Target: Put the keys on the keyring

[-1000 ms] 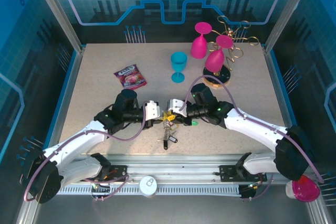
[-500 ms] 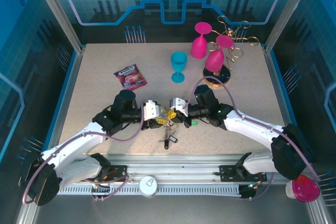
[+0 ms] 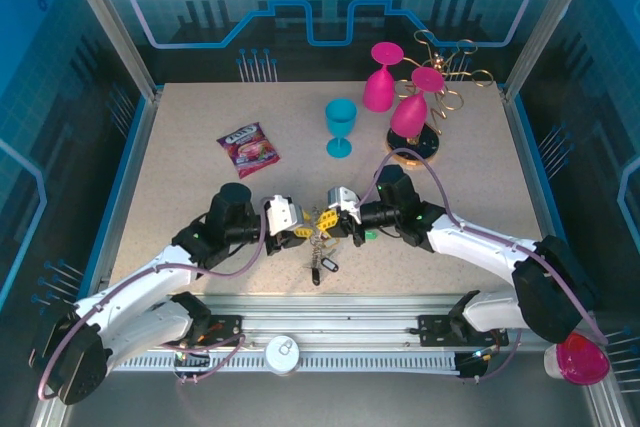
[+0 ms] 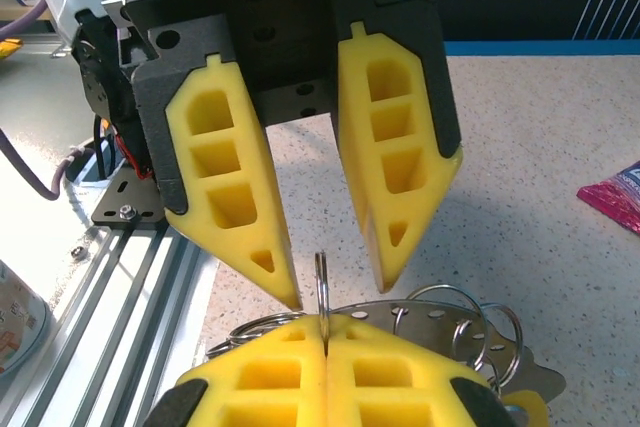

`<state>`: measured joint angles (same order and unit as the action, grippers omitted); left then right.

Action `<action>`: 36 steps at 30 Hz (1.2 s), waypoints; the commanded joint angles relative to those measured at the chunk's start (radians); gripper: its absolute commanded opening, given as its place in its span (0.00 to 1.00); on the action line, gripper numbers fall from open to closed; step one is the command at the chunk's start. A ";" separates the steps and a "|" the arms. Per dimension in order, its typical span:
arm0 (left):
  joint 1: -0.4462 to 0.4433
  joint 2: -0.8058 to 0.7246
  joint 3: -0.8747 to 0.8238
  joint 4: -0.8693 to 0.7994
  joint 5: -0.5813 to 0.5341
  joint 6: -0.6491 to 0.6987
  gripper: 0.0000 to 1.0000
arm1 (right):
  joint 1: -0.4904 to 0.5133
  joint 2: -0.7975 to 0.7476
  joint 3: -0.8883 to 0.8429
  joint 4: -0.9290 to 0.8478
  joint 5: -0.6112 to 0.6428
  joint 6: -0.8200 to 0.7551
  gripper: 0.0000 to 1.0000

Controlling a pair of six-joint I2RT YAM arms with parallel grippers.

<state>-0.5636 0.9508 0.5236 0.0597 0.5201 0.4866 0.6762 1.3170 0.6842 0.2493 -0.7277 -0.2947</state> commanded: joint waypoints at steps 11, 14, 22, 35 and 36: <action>0.013 0.022 -0.012 0.095 0.067 -0.022 0.15 | -0.001 0.013 0.008 0.093 -0.082 0.014 0.00; 0.014 0.016 -0.022 0.124 0.064 -0.007 0.06 | 0.000 0.015 0.015 0.062 -0.074 -0.001 0.00; 0.013 -0.011 -0.027 0.120 0.011 0.066 0.00 | -0.009 -0.041 0.037 -0.126 0.028 -0.109 0.22; 0.012 0.023 0.054 -0.061 0.050 0.160 0.00 | 0.045 -0.053 0.228 -0.487 0.159 -0.334 0.29; 0.011 0.026 0.057 -0.063 0.053 0.160 0.00 | 0.053 -0.045 0.238 -0.502 0.166 -0.342 0.28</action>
<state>-0.5552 0.9703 0.5377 0.0097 0.5388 0.6128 0.7059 1.2537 0.8707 -0.1501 -0.5896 -0.5762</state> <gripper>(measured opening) 0.052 0.286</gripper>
